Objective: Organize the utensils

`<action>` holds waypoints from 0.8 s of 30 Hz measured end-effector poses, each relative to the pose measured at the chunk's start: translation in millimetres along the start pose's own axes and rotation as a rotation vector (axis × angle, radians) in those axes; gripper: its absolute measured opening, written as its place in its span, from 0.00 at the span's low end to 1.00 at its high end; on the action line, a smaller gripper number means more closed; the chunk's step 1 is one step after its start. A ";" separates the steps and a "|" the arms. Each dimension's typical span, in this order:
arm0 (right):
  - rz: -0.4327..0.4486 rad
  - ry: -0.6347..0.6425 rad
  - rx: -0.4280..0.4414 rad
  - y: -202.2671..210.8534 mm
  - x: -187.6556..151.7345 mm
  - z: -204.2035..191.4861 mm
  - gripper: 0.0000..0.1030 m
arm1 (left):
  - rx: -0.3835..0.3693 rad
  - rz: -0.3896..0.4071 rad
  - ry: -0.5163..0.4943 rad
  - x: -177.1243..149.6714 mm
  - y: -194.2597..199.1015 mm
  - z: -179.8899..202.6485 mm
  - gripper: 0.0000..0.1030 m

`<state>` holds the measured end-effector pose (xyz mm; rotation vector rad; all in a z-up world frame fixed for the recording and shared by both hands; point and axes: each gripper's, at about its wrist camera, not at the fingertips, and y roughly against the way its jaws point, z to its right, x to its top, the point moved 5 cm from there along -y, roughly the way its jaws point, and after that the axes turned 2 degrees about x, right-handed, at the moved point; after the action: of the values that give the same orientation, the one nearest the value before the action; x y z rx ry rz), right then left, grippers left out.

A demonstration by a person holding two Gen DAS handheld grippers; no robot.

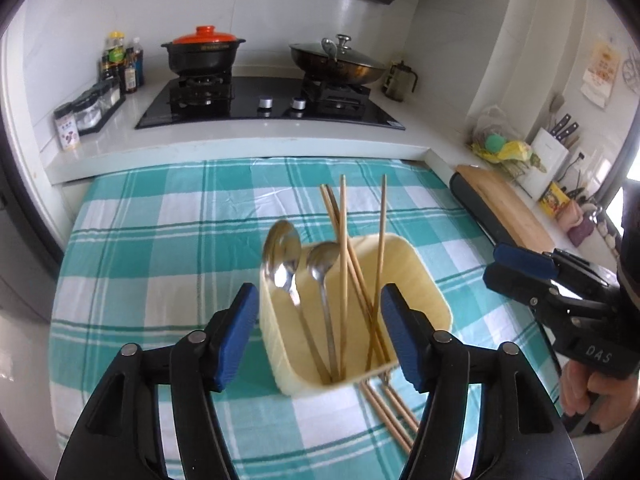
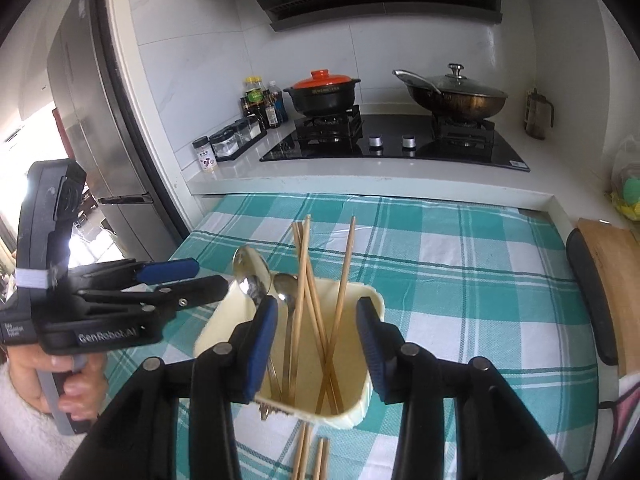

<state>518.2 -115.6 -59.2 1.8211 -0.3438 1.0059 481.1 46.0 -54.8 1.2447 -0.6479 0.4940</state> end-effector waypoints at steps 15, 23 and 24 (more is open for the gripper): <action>-0.077 -0.066 -0.197 70.4 -235.3 16.2 0.51 | 0.045 -0.075 0.111 -230.0 44.5 -5.4 0.82; -0.123 -0.108 -0.229 73.1 -285.7 13.4 0.51 | 0.082 -0.079 0.051 -259.7 19.4 16.3 0.82; -0.127 -0.102 -0.237 72.2 -288.3 13.2 0.51 | 0.088 -0.083 0.045 -261.9 16.8 17.6 0.82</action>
<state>302.2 -217.8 -236.4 1.6601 -0.3868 0.7531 276.9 34.1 -220.1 1.3345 -0.5390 0.4849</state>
